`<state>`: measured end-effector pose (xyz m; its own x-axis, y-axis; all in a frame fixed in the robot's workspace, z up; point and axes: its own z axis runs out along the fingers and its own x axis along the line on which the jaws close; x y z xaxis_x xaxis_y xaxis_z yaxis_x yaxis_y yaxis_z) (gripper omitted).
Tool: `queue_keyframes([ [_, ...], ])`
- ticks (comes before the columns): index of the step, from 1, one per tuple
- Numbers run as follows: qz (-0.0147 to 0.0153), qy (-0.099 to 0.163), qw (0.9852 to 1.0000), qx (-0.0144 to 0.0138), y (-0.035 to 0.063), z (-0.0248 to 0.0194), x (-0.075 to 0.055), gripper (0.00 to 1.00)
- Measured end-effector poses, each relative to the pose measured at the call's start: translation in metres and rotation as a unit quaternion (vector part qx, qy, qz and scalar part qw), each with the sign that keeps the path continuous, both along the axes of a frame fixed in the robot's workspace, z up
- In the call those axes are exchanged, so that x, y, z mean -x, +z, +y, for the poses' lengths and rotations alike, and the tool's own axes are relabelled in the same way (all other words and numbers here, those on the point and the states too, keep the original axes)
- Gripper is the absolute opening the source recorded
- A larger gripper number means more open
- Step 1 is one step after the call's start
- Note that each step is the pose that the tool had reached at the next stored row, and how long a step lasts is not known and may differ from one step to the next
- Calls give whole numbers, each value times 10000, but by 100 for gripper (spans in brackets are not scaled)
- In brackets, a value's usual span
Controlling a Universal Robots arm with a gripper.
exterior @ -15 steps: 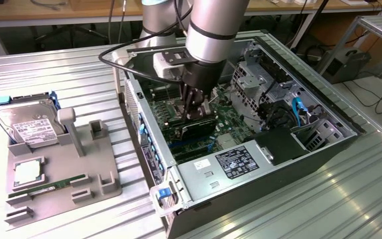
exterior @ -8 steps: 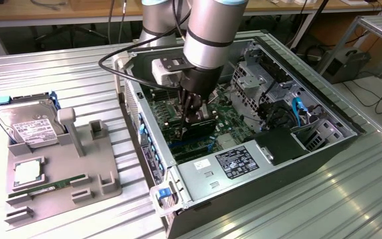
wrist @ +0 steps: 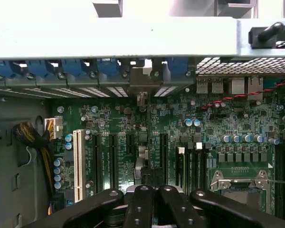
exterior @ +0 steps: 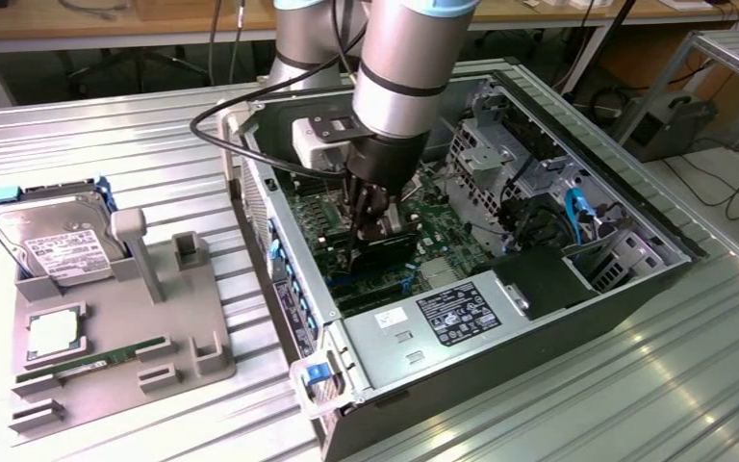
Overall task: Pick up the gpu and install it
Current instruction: 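Press down on the gpu until it lock into place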
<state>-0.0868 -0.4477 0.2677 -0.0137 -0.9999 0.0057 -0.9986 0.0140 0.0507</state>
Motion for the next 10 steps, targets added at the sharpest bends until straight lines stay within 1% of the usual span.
queue_keyframes([
  [1, -1, 0, 10000, -3, -1, 1, 0, 11],
  [2, -7, 0, 10000, -13, 28, 4, -2, 11],
  [3, -9, 0, 10000, -17, 66, 5, -2, 11],
  [4, -2, 0, 10000, -4, 149, 3, -1, 11],
  [6, -2, 0, 10000, -5, 241, 3, 0, 11],
  [7, -2, 0, 10000, -4, 311, 3, 0, 11],
  [8, -1, -1, 10000, -2, 349, 3, -1, 11],
  [10, -2, -1, 10000, -4, 349, 3, -1, 11],
])
